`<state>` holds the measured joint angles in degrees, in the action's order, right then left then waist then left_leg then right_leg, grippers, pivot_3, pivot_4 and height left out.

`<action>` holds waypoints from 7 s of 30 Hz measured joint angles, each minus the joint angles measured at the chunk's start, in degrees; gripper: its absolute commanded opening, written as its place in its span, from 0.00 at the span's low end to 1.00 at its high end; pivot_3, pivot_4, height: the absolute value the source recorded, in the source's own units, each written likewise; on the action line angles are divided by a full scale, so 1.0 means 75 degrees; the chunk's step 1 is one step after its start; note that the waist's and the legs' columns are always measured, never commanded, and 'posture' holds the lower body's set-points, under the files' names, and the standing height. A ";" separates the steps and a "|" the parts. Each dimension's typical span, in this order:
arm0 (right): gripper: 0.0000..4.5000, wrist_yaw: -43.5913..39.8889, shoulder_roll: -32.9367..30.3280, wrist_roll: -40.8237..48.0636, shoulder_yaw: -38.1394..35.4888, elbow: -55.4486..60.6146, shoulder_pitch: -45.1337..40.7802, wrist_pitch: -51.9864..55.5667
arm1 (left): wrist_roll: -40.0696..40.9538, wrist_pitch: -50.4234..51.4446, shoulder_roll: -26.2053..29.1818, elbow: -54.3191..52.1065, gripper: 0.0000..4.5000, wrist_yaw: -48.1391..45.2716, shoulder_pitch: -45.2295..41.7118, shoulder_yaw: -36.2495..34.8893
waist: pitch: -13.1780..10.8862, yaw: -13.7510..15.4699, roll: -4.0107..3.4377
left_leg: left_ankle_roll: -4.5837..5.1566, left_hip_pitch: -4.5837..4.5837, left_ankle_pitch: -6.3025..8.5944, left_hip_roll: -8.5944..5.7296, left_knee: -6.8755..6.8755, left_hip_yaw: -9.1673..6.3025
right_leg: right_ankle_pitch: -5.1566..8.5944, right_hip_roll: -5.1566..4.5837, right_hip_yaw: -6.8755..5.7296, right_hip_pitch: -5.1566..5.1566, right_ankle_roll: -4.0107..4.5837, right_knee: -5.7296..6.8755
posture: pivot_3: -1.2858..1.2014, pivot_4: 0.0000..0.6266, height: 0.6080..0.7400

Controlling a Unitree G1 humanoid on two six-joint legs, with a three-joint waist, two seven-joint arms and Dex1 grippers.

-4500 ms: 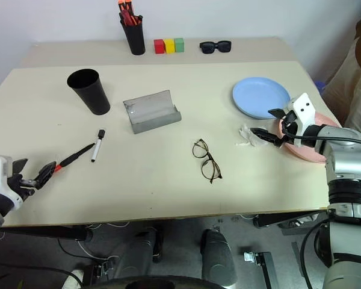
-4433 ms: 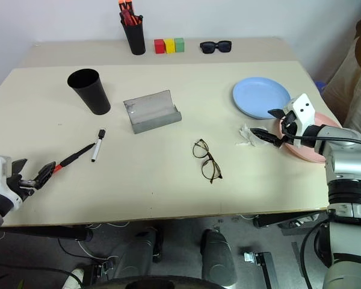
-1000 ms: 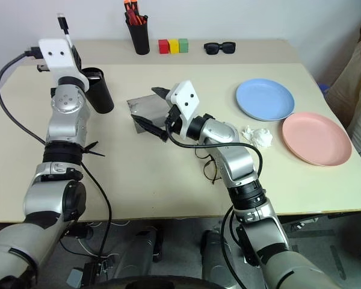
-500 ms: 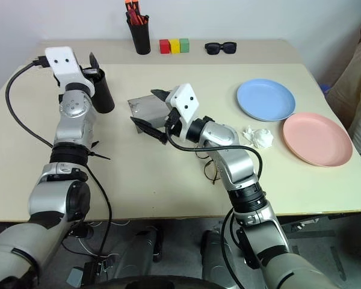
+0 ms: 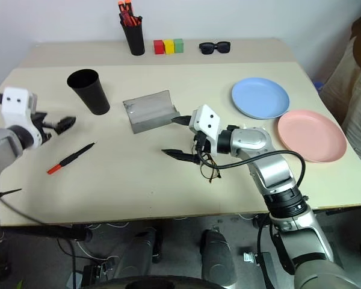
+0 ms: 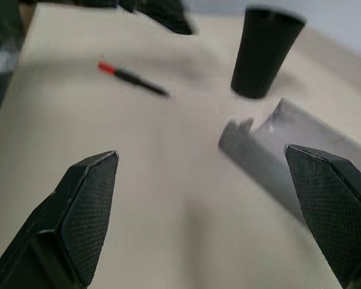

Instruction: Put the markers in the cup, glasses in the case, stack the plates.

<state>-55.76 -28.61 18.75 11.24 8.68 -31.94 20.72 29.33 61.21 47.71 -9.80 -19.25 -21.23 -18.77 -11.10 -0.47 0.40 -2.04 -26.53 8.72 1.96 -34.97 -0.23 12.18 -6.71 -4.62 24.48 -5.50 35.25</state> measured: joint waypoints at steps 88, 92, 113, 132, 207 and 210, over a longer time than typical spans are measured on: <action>1.00 0.0751 -0.0404 -0.0245 -0.0303 -0.0076 0.0149 0.0235 | -0.1808 -0.3272 -0.2553 0.1897 1.00 -0.1579 -0.2810 0.3224 | -0.0002 0.0312 0.0028 | 0.0010 -0.0021 -0.0031 0.0004 -0.0022 0.0031 | -0.0055 0.0000 -0.0001 -0.0009 0.0013 -0.0013 | 0.52 0.24 1.00; 1.00 0.0417 -0.0961 -0.0379 -0.0371 -0.0064 0.0483 0.0182 | -0.1634 -0.2099 -0.2430 0.2084 1.00 -0.2337 -0.2836 0.3612 | -0.0002 0.0333 0.0029 | 0.0014 -0.0024 -0.0033 0.0004 -0.0021 0.0030 | -0.0052 -0.0001 -0.0001 -0.0006 0.0012 -0.0017 | 0.52 0.24 1.00; 1.00 0.0349 -0.1215 -0.0359 -0.0483 0.0643 0.0921 0.0605 | -0.2416 -0.2483 -0.2904 0.5032 0.01 -0.4213 -0.4171 0.4212 | -0.0003 0.0345 0.0030 | 0.0016 -0.0038 -0.0034 0.0003 -0.0027 0.0028 | -0.0052 -0.0002 -0.0001 0.0001 0.0012 -0.0022 | 0.52 0.24 1.00; 1.00 0.0776 -0.1825 0.0564 -0.1269 0.0429 0.0797 0.3960 | -0.2263 -0.5057 -0.0417 0.1107 0.01 -0.7563 -0.1548 0.4478 | -0.0006 0.0367 0.0025 | 0.0001 -0.0090 -0.0024 0.0005 -0.0039 0.0032 | -0.0056 -0.0011 -0.0001 0.0040 0.0023 -0.0033 | 0.52 0.24 1.00; 0.24 0.1566 -0.1420 0.1290 -0.0996 -0.0883 -0.0013 0.5685 | -0.0979 -0.5178 -0.0459 -0.2458 0.54 -0.4585 0.3158 0.2090 | 0.0002 0.0159 0.0006 | -0.0003 -0.0091 -0.0020 0.0012 -0.0029 0.0036 | -0.0053 -0.0007 -0.0003 0.0055 0.0014 -0.0035 | 0.52 0.24 1.00; 0.01 0.1498 -0.1404 0.1339 -0.1010 -0.0859 -0.0086 0.5682 | -0.0978 -0.5170 -0.0458 -0.2458 0.54 -0.4563 0.3178 0.2090 | 0.0002 0.0158 0.0005 | -0.0003 -0.0091 -0.0020 0.0012 -0.0030 0.0036 | -0.0053 -0.0007 -0.0002 0.0055 0.0014 -0.0035 | 0.52 0.24 1.00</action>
<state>-44.53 -39.15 28.80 3.67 2.24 -32.59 63.33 21.99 22.44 44.27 -28.24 -53.47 2.60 -3.10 -11.09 0.71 0.45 -2.06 -27.21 8.57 2.05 -35.19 0.04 11.79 -6.77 -4.63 24.89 -5.39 34.99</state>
